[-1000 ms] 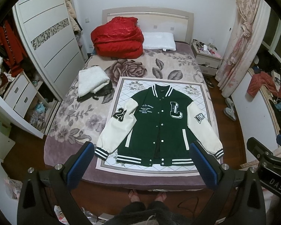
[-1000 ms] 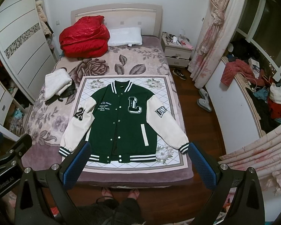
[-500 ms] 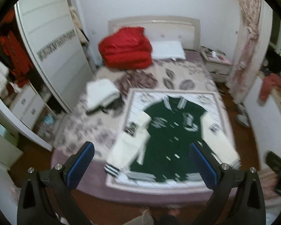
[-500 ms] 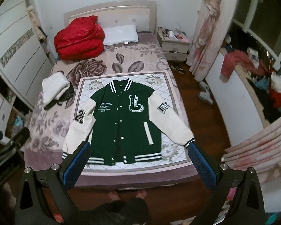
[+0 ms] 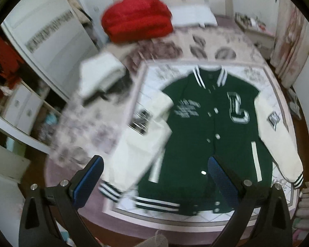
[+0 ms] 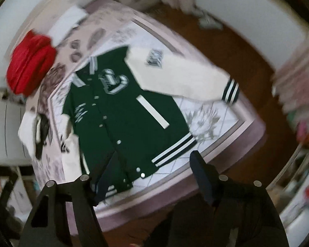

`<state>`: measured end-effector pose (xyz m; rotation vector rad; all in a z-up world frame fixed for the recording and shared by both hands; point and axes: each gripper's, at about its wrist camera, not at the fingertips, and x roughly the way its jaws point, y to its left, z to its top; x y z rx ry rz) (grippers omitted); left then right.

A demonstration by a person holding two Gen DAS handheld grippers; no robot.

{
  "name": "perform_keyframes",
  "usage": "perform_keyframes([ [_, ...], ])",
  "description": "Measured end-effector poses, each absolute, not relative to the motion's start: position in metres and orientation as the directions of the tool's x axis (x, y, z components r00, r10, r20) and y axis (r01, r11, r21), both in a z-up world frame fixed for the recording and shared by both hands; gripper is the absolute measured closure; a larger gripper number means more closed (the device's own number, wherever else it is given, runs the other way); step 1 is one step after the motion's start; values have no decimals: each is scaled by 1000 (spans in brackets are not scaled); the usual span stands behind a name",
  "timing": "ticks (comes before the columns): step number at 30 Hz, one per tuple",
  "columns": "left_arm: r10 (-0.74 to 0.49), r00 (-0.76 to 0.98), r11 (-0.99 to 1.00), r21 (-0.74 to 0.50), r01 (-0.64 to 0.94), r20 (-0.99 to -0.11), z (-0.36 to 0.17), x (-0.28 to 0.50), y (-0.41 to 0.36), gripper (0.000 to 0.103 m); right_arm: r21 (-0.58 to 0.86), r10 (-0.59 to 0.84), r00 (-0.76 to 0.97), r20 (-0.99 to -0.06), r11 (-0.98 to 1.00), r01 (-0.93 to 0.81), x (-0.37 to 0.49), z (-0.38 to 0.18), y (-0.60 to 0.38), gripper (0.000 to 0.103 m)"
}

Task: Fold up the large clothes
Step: 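Grasp the cream sleeve cuff with the right tool and lift it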

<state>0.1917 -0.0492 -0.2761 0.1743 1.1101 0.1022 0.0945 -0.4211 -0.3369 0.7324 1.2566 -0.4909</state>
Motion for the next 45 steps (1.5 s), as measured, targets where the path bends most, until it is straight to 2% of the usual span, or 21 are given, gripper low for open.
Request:
perform_keyframes([
  [4, 201, 332, 976, 218, 13, -922, -373, 218, -81, 0, 293, 134, 261, -956, 487, 823, 80, -474, -483, 33],
  [7, 247, 253, 966, 259, 16, -936, -431, 230, -100, 0, 353, 189, 304, -934, 333, 874, 70, -552, -524, 33],
  [10, 273, 211, 958, 285, 27, -938, -477, 242, -124, 0, 393, 193, 352, -916, 247, 886, 70, -604, -554, 33],
  [15, 280, 210, 951, 301, 71, -937, -518, 269, -163, 0, 448, 146, 431, -890, 111, 887, 81, -677, -600, 33],
  [16, 281, 213, 949, 304, 83, -936, -524, 275, -173, 0, 462, 135, 450, -883, 76, 884, 84, -692, -608, 29],
  [17, 277, 217, 949, 303, 93, -936, -529, 279, -180, 0, 474, 128, 465, -876, 54, 879, 88, -694, -609, 22],
  [19, 264, 231, 945, 299, 131, -936, -537, 287, -198, 0, 500, 89, 497, -863, 18, 866, 97, -702, -615, 21],
  [20, 262, 236, 942, 301, 146, -936, -540, 291, -206, 0, 503, 65, 501, -863, 29, 864, 104, -700, -617, 34],
  [21, 261, 246, 936, 307, 171, -934, -543, 295, -215, 0, 493, 43, 492, -870, 66, 867, 113, -697, -617, 61],
  [22, 258, 253, 933, 308, 185, -932, -545, 298, -223, 0, 479, 23, 479, -877, 99, 872, 119, -697, -621, 99],
  [27, 218, 254, 923, 284, 261, -942, -548, 317, -256, 0, 436, -238, 432, -870, 40, 899, 116, -654, -663, 99],
  [30, 192, 224, 918, 256, 304, -955, -559, 341, -282, 0, 468, -118, 465, -877, 1, 884, 136, -683, -689, 89],
  [32, 184, 220, 912, 250, 325, -958, -566, 356, -298, 0, 498, -37, 497, -867, -13, 867, 147, -705, -694, 68],
  [33, 178, 221, 911, 246, 331, -959, -569, 363, -306, 0, 516, -19, 515, -857, -11, 857, 154, -714, -696, 68],
  [34, 167, 225, 911, 238, 337, -960, -572, 371, -316, 0, 523, -17, 522, -853, -10, 853, 157, -719, -697, 69],
  [35, 160, 234, 910, 235, 341, -959, -574, 379, -324, 0, 534, -28, 533, -845, -13, 845, 161, -720, -695, 84],
  [36, 156, 243, 907, 236, 349, -957, -577, 386, -331, 0, 530, -47, 529, -847, -23, 847, 164, -720, -695, 95],
  [37, 155, 250, 903, 239, 356, -956, -580, 392, -340, 0, 523, -62, 521, -851, -29, 852, 158, -719, -699, 98],
  [41, 117, 228, 909, 197, 368, -967, -589, 411, -357, 0, 526, -201, 510, -836, -30, 850, 151, -675, -722, 100],
  [45, 100, 175, 919, 158, 360, -979, -607, 423, -363, 0, 491, -327, 504, -799, 129, 862, 193, -607, -735, 101],
])
